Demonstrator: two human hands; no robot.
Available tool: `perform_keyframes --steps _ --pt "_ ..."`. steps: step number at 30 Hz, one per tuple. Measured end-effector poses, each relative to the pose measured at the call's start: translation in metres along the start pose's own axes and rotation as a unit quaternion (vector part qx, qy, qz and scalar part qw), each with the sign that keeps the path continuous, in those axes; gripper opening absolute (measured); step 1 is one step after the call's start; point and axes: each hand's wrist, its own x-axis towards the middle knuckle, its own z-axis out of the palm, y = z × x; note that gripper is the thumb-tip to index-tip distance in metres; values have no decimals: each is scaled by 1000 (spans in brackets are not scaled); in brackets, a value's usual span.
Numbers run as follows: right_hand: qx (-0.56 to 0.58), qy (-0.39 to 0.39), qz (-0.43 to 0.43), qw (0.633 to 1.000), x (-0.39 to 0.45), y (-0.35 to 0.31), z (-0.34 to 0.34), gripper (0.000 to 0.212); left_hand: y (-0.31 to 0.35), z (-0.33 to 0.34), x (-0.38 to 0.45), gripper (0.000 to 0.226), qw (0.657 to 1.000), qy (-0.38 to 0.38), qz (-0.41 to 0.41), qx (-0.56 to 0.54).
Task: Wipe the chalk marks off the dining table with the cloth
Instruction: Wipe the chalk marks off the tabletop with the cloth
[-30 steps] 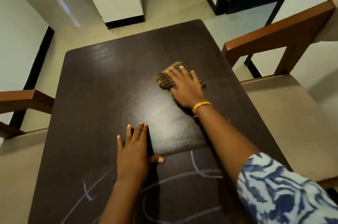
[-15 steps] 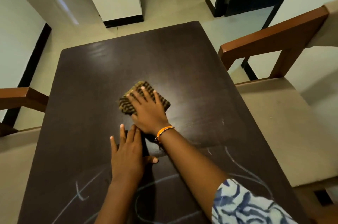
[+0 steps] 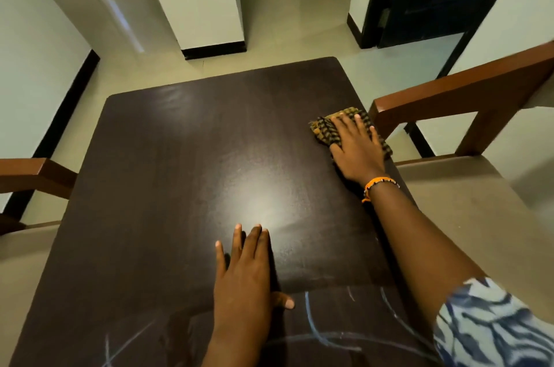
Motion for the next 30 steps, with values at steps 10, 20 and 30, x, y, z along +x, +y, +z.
perform_keyframes --steps 10,20,30 --pt "13 -56 5 998 2 13 -16 61 6 -5 -4 109 1000 -11 4 13" --pt "-8 -58 38 998 -239 19 -30 71 3 -3 -5 107 1000 -2 24 -4" --pt "8 -47 55 997 -90 13 -26 63 1 -1 -5 106 999 9 30 -6"
